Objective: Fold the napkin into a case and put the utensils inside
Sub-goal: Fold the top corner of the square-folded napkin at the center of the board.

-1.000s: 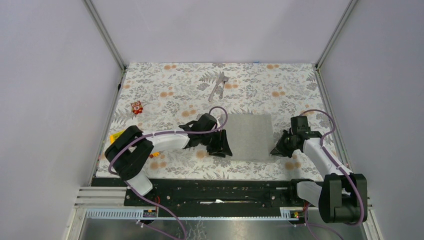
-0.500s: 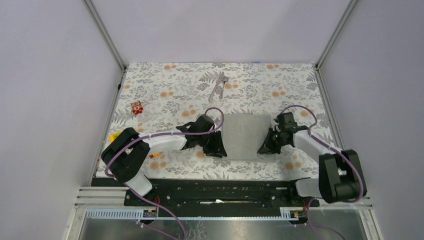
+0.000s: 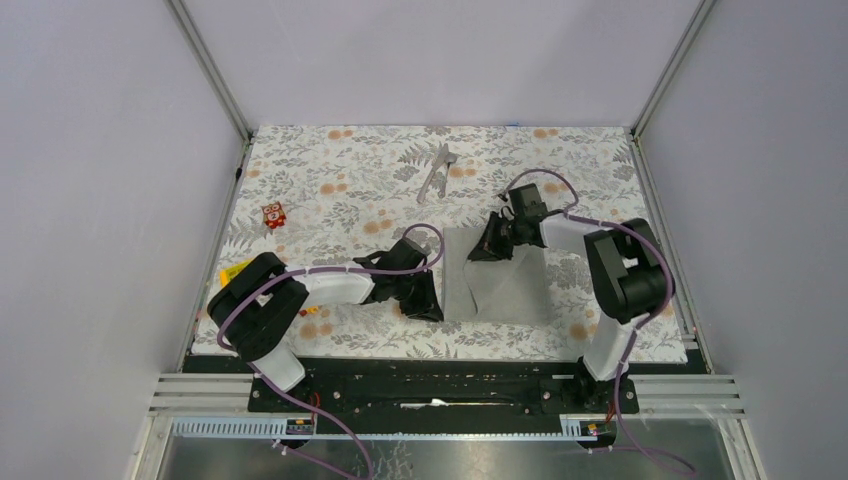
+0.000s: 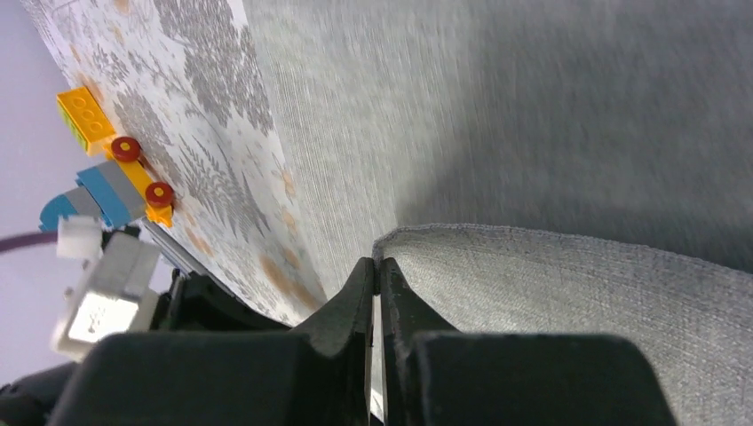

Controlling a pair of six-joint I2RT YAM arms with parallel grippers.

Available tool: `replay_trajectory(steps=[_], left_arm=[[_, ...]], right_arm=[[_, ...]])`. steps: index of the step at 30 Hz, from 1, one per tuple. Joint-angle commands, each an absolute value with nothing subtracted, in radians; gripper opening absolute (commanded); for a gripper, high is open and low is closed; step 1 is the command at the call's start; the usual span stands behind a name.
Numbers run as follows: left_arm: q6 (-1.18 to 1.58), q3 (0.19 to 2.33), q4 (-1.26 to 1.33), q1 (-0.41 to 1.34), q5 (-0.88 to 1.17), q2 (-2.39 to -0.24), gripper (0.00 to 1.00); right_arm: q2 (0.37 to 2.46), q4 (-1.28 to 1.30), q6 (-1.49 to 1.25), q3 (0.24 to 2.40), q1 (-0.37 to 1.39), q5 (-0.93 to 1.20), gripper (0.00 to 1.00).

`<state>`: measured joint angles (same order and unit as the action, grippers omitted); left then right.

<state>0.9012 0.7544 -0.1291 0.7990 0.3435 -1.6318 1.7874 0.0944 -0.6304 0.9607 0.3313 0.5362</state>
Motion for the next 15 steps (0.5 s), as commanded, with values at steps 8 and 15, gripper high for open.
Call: replay_trajectory(steps=[8,15], left_arm=[[0.924,0.723,-0.103,0.796,0.295,-1.635,0.22],[0.923,0.717,-0.105,0.797,0.293,-1.620,0.22]], right_arm=[[1.968,-0.039,-0.722,1.185,0.368,0.591,0.00],[1.992,-0.050,-0.735,1.213,0.368,0.582,0.00]])
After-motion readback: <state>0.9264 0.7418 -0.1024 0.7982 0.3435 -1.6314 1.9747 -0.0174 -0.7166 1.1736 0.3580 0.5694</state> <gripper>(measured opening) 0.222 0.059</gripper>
